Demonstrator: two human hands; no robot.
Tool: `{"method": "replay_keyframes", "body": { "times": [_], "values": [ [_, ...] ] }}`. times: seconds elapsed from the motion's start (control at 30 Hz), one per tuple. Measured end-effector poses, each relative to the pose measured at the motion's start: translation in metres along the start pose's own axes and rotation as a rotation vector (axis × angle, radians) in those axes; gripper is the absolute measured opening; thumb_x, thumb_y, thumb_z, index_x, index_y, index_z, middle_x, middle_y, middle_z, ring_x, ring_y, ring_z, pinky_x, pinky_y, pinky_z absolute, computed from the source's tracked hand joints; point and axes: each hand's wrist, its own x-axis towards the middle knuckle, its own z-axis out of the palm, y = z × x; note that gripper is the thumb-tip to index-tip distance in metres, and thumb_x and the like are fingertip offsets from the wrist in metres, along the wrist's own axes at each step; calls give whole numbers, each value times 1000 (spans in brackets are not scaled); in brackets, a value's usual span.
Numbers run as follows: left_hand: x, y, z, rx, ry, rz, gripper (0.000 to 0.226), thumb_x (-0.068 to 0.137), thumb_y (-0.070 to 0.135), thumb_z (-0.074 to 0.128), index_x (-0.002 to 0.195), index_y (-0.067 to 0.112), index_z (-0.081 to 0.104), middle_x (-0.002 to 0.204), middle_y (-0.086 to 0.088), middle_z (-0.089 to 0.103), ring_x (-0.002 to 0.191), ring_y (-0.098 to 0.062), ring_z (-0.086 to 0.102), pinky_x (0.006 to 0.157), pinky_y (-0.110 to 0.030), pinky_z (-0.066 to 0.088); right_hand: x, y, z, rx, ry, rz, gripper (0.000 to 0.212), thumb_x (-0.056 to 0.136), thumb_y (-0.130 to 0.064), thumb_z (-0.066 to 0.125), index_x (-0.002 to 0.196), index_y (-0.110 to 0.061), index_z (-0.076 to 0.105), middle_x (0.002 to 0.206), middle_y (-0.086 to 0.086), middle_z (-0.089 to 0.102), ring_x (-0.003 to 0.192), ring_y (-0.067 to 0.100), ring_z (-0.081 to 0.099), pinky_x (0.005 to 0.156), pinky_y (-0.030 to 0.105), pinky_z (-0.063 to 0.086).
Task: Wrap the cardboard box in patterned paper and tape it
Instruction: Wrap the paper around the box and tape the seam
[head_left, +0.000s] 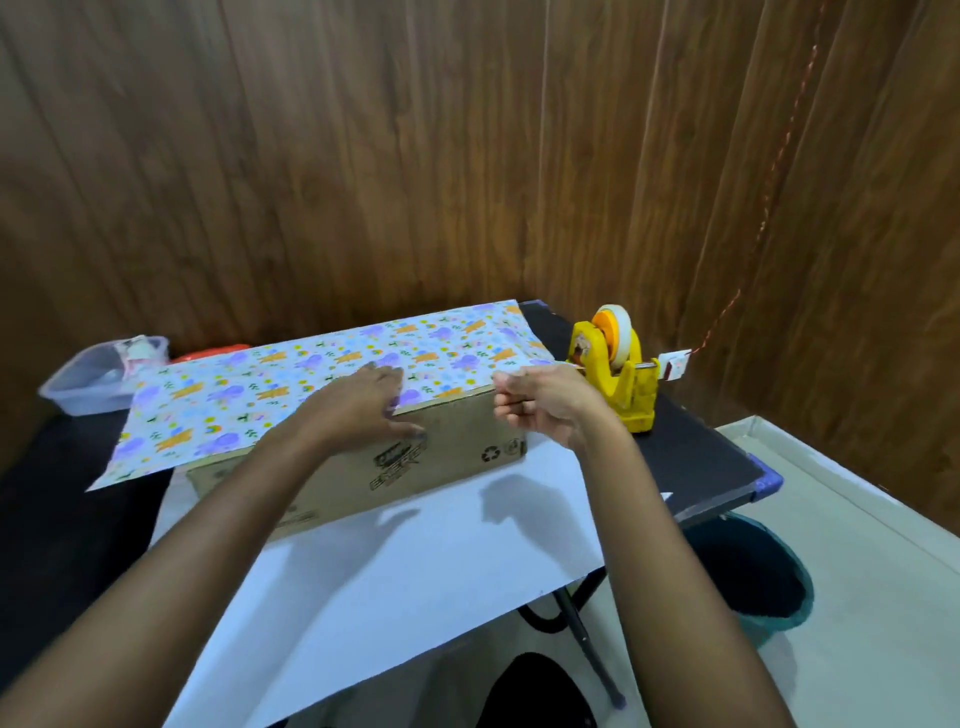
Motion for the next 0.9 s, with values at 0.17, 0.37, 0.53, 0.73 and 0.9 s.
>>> {"method": "replay_keyframes", "body": {
  "times": [0.17, 0.37, 0.53, 0.73, 0.9],
  "values": [
    [-35, -34, 16, 101, 5, -95, 75, 95, 45, 44, 151, 12, 6, 158, -4, -2, 146, -17, 4, 113, -31, 18, 5, 0, 79, -130, -141, 50, 25, 94, -13, 55, 70, -7, 54, 59, 4, 54, 37, 6, 54, 37, 13, 39],
    [-54, -35, 36, 91, 239, -139, 63, 97, 40, 41, 148, 11, 20, 157, -6, 16, 144, -18, 17, 113, -27, 17, 13, -9, 125, -335, -30, 105, 25, 94, -4, 52, 69, -4, 54, 34, 2, 53, 28, 10, 52, 33, 9, 32],
    [-58, -33, 37, 85, 313, -128, 60, 98, 38, 40, 148, 11, 23, 155, -6, 21, 143, -18, 20, 112, -26, 17, 13, -11, 137, -491, 32, 108, 25, 92, 3, 46, 67, 1, 51, 32, 6, 52, 26, 15, 53, 33, 8, 31],
    [-60, -33, 39, 78, 323, -151, 59, 98, 39, 39, 148, 13, 22, 156, -3, 20, 143, -17, 19, 111, -28, 21, 16, -14, 146, -760, 48, 145, 24, 89, 4, 42, 67, 0, 50, 31, 7, 51, 27, 17, 54, 33, 10, 30],
    [-60, -33, 38, 84, 322, -149, 59, 99, 40, 38, 148, 13, 21, 156, -4, 19, 144, -18, 18, 112, -29, 21, 11, -20, 148, -1019, -33, 111, 25, 88, 5, 47, 64, -2, 47, 24, -1, 44, 18, 9, 42, 26, 11, 31]
  ]
}}
